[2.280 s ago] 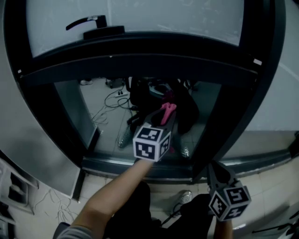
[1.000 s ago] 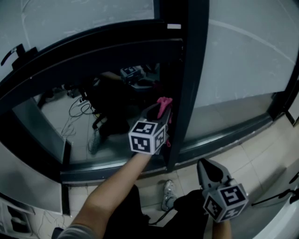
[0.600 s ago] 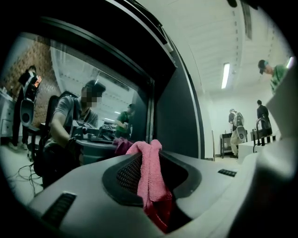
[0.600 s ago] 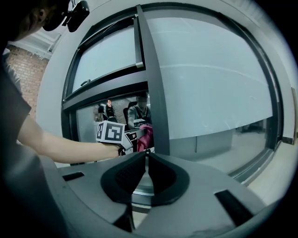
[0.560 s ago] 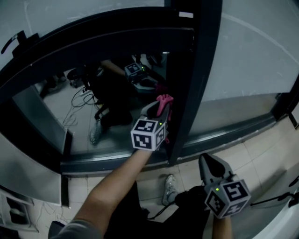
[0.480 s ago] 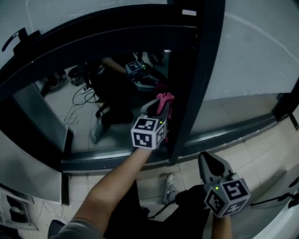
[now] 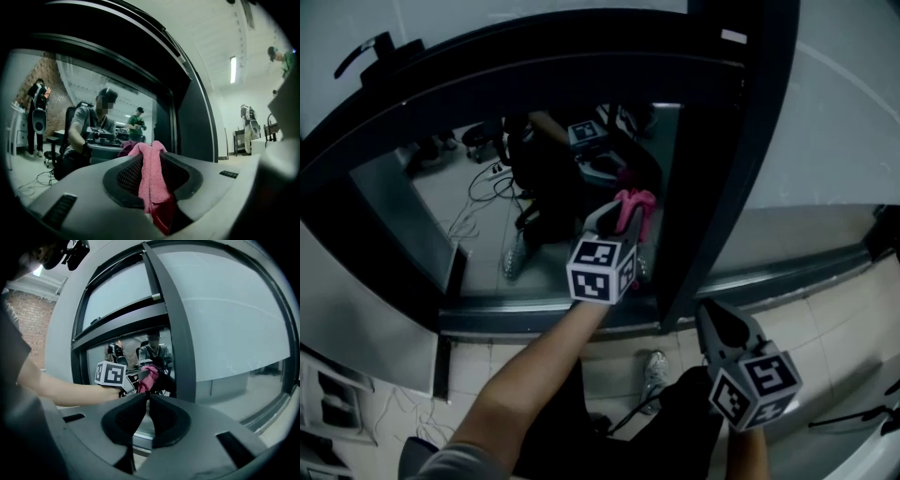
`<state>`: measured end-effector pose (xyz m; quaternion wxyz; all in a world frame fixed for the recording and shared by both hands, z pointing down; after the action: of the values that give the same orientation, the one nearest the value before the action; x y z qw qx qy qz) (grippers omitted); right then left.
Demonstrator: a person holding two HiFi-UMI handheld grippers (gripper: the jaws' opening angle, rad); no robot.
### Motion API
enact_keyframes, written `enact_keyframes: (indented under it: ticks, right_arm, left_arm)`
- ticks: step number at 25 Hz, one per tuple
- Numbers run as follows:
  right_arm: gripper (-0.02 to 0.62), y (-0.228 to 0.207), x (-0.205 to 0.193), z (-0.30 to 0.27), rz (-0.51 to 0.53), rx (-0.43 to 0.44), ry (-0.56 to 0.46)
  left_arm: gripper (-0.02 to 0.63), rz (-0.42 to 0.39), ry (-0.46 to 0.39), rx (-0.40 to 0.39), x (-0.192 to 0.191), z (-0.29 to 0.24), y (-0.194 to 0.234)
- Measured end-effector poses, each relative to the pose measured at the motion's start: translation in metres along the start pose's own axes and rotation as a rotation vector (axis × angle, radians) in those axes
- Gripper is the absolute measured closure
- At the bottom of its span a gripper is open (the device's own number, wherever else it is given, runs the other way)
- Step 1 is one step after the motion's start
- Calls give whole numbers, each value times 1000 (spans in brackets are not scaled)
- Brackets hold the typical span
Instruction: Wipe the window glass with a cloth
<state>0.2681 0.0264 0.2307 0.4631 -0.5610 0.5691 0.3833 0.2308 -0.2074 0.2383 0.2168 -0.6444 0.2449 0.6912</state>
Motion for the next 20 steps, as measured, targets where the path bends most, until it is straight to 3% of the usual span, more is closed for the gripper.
enact_keyframes:
  ticks: [20]
  right_arm:
    - [571,90,14,-92,69,198,33]
  left_arm:
    - [506,-18,9,166,12,84,117]
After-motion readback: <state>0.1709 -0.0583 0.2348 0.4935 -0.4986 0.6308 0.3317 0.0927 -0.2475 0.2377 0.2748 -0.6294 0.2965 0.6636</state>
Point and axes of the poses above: the fingertips, and each gripper's own axes: z backward along the fingers, y to its left, x out of its top, the point moved 3 cm from there along z, backward along the fingers, and after that the axes turned 2 degrees about x, right-handed, at the moved point
